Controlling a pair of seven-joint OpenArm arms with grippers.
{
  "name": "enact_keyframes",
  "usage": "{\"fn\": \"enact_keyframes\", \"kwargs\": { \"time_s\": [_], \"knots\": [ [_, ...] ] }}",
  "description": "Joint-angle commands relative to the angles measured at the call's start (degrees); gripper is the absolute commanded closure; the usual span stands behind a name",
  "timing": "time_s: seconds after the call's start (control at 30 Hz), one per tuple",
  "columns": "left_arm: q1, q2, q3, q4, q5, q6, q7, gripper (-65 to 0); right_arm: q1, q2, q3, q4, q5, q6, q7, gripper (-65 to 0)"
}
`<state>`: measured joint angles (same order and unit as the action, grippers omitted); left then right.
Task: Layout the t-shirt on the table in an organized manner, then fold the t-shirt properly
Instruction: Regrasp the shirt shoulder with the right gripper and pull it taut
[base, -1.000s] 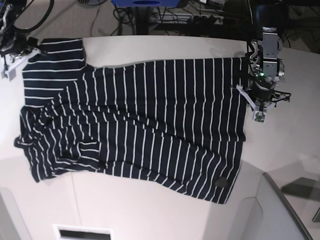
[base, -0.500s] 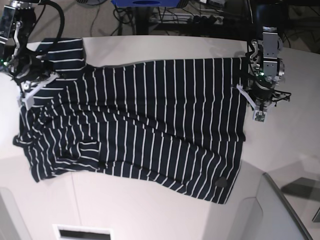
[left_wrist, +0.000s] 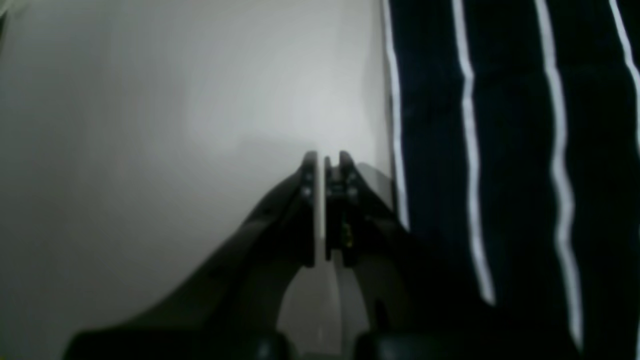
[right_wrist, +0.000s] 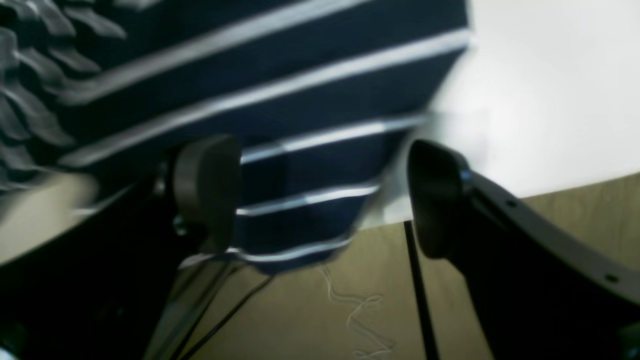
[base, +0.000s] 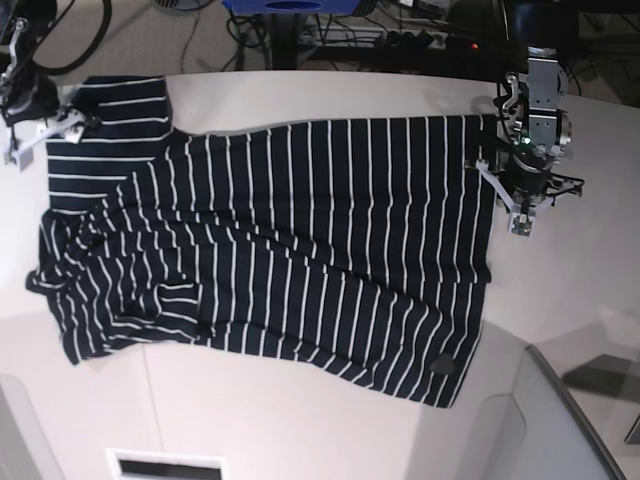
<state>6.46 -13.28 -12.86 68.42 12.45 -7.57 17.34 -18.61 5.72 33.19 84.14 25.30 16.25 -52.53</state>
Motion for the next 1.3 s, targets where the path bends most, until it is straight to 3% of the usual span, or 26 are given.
{"fn": "enact_keyframes", "kwargs": {
  "time_s": [0.0, 0.27, 0.4, 0.47, 0.6, 0.8, 1.03, 1.27],
  "knots": [
    [-0.4, -0.7, -0.2, 0.9, 0.2, 0.4, -0.9, 0.0, -0.1, 0.6, 0.3, -0.8, 0.4, 0.1, 0.9, -42.9],
    [-0.4, -1.4, -0.2, 0.7, 0.2, 0.4, -0.9, 0.0, -1.3, 0.6, -0.1, -3.4, 0.4, 0.3, 2.5, -34.1],
    [-0.5, -1.4, -0.2, 0.7, 0.2, 0.4, -0.9, 0.0, -1.0, 0.6, -0.2, -1.0, 0.4, 0.4, 1.9, -8.1],
    [-0.6, -1.4, -0.2, 0.7, 0.2, 0.4, -0.9, 0.0, -1.1, 0.5, -0.2, 1.4, 0.2, 0.4, 1.9, -1.5],
    [-0.6, -1.4, -0.2, 0.7, 0.2, 0.4, -0.9, 0.0, -1.0, 0.6, -0.3, 5.8, 0.0, 0.1, 0.4, -2.4],
    [-0.7, -1.4, -0.2, 0.7, 0.2, 0.4, -0.9, 0.0, 1.9, 0.9, -1.9, 9.8, -0.2, -0.2, -7.3, -2.3],
    [-0.8, -1.3, -0.2, 0.7, 0.2, 0.4, -0.9, 0.0, 4.9, 0.6, -16.4, 12.3, -9.3, -12.5, -8.8, -2.4],
    [-0.4, -1.3, -0.2, 0.7, 0.2, 0.4, -0.9, 0.0, 12.1, 0.6, -30.6, 5.4, -17.1, -24.6, -8.9, -3.0]
  ]
}}
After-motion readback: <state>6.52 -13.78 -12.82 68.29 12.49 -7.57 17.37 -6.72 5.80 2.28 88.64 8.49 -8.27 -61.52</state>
